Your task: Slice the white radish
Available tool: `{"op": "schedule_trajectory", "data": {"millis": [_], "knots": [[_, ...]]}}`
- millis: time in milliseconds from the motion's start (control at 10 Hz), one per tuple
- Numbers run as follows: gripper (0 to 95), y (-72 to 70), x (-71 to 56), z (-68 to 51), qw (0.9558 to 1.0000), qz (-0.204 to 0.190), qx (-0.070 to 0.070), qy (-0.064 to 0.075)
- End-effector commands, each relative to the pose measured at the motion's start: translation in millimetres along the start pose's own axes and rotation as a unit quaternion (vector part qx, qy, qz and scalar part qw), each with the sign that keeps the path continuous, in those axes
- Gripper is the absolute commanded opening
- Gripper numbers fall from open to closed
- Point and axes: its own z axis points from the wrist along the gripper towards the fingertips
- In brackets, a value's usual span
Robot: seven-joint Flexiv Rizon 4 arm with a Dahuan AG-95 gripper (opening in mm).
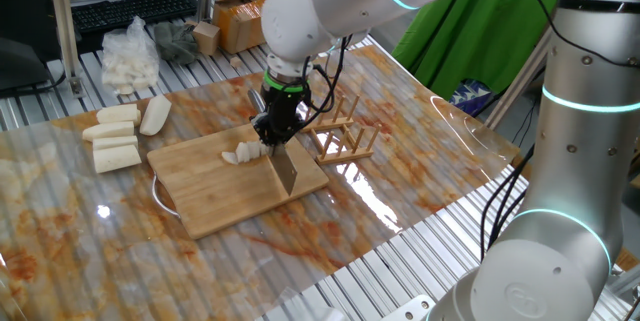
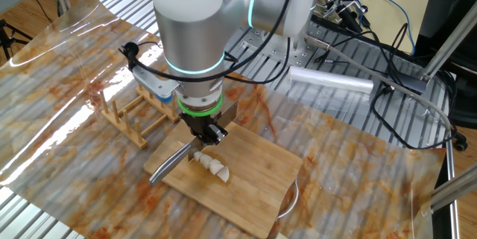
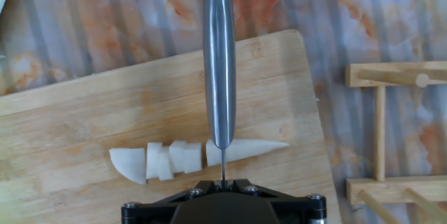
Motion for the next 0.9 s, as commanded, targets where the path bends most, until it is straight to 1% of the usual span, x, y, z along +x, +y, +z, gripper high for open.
{"op": "schedule_trajectory", "data": {"millis": [100, 300, 500, 700, 800, 900], "knots": [[0.0, 1.6, 0.4, 4.1, 1.0, 0.001, 0.001, -0.004], [0.0, 0.9, -0.1, 5.5, 1.0, 0.001, -0.001, -0.002], [0.0, 0.6, -1.8, 12.4, 1.0, -0.002, -0.004, -0.005], [0.0, 0.5, -0.3, 13.2, 1.0, -0.001, -0.004, -0.007], [0.0, 0.3, 0.4, 13.3, 0.9999, 0.001, -0.008, -0.008], [0.0, 0.4, 0.4, 13.7, 0.9999, 0.002, -0.009, -0.007]]}}
